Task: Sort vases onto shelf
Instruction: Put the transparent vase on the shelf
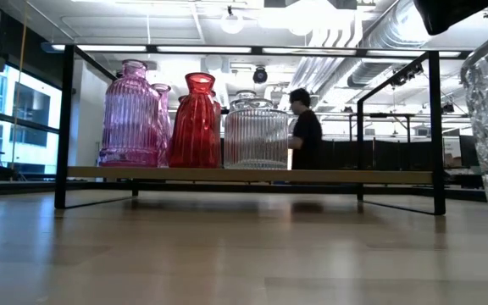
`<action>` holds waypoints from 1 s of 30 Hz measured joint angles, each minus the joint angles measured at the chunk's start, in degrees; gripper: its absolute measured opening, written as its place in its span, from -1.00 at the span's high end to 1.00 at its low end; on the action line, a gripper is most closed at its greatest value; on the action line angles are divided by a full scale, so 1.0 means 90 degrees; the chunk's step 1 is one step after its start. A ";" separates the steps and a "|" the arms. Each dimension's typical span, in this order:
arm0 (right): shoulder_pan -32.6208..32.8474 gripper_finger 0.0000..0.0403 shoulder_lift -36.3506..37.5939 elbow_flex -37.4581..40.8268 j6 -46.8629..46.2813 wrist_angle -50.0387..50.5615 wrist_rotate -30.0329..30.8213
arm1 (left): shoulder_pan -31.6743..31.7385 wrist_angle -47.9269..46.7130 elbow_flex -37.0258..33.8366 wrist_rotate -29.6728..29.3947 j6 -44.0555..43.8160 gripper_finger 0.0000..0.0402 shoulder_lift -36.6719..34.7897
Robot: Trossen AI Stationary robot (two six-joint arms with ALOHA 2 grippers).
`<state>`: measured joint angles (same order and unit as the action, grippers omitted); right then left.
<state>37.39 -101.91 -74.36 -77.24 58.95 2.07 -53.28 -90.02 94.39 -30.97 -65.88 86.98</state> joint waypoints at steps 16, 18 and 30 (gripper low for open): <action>-0.1493 0.98 -0.0039 -0.2242 0.3859 0.2228 0.0349 | 0.0306 0.0002 0.0124 -0.0317 -0.0159 0.43 -0.0058; -0.1832 0.98 -0.0029 -0.2501 0.4353 0.2671 0.0486 | 0.0342 0.0005 0.0124 -0.0387 -0.0159 0.43 -0.0079; -0.4052 0.98 -0.0024 -0.2638 0.7490 0.2490 0.0561 | 0.0512 0.0034 0.0124 -0.0543 -0.0246 0.43 -0.0087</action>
<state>0.92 -102.12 -98.10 -9.83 81.36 7.13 -48.66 -89.71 95.50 -35.86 -68.09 86.19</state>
